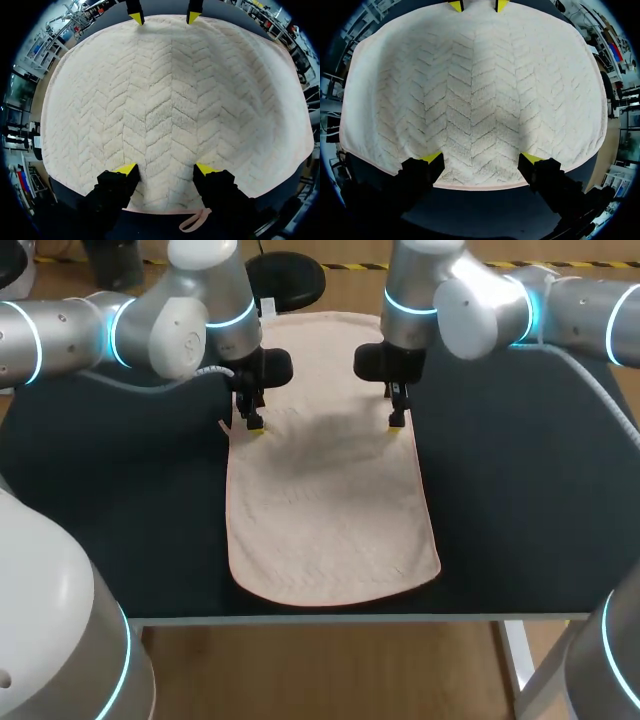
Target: Fold the towel
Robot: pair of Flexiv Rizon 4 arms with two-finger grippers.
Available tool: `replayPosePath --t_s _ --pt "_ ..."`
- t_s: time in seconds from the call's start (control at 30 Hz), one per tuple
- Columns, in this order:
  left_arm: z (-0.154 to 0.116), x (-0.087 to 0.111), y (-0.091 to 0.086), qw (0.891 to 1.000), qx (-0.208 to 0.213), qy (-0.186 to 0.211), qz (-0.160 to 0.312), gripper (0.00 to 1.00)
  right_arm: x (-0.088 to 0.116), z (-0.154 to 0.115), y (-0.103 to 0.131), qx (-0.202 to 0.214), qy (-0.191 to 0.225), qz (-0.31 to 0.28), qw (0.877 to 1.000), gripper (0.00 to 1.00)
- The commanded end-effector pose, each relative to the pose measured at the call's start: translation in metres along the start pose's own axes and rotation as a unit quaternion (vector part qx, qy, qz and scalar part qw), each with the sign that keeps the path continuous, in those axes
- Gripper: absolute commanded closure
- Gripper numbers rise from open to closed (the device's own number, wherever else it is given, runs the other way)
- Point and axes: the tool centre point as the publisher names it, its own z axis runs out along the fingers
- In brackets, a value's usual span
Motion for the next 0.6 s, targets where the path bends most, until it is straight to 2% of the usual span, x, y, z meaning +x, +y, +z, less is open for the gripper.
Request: replayPosePath --t_s 0.03,0.6 --pt "0.0056 -0.0029 -0.0011 1.000 0.001 0.001 0.003 1.00 -0.0036 0.0030 -0.0003 0.001 0.007 -0.002 1.000 1.00" --pt "-0.0022 0.0033 -0.0044 1.000 0.009 -0.008 0.010 1.00 0.0030 -0.0008 -0.0047 -0.006 0.005 0.004 1.000 1.00"
